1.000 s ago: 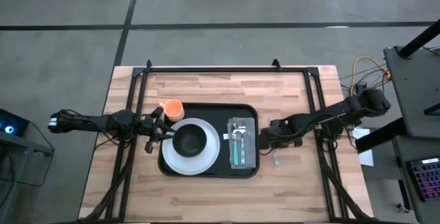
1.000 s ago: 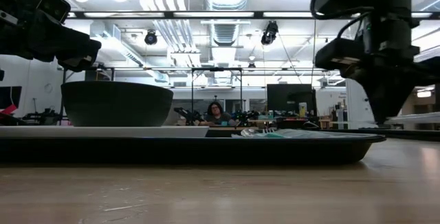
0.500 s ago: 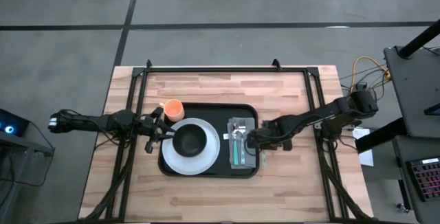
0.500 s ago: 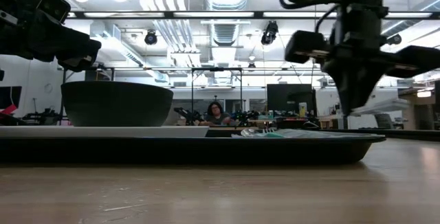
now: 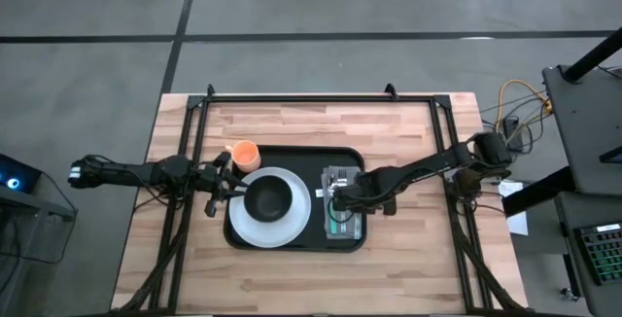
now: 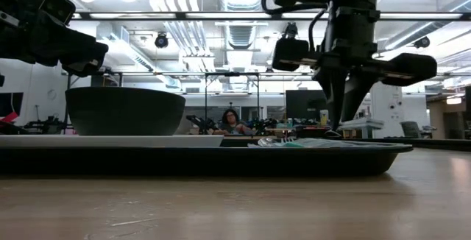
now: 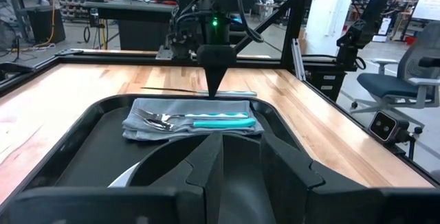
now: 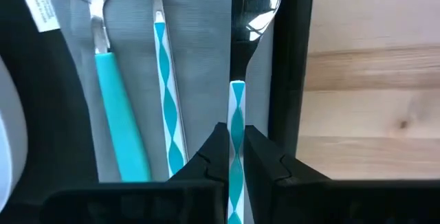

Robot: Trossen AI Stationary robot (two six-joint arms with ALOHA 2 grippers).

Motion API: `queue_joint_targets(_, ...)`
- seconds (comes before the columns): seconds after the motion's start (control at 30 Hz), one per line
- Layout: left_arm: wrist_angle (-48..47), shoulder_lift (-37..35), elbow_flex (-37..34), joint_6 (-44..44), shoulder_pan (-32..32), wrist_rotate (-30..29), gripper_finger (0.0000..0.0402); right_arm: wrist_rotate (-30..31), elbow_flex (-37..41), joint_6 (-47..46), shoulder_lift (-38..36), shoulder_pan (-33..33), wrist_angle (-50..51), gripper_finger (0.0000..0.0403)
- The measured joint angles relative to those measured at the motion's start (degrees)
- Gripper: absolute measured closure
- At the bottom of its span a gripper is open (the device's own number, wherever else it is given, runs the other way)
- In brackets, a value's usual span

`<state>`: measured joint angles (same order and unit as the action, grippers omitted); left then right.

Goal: Set up tray
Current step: Put the white patterned knife on top of the gray napkin

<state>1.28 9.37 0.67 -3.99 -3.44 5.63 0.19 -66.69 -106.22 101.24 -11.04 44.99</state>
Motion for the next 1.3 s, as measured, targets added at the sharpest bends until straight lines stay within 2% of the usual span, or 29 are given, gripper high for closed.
queue_joint_targets(0.37,0.02,0.02,0.00,0.00,0.00,0.00,0.0322,0.43,-0.38,0.06,2.00,1.20,-0.30,0.0390)
queue_joint_targets(0.77,0.00,0.00,0.00,0.00,-0.02,-0.01,0.0322,1.53,-0.29,4.75,3.83,3.79,-2.11,0.0390)
queue_joint_targets(1.3,0.02,0.00,0.00,0.00,0.00,-0.02,0.0322,1.38,-0.29,6.98,5.72,4.19,-3.59,0.0390)
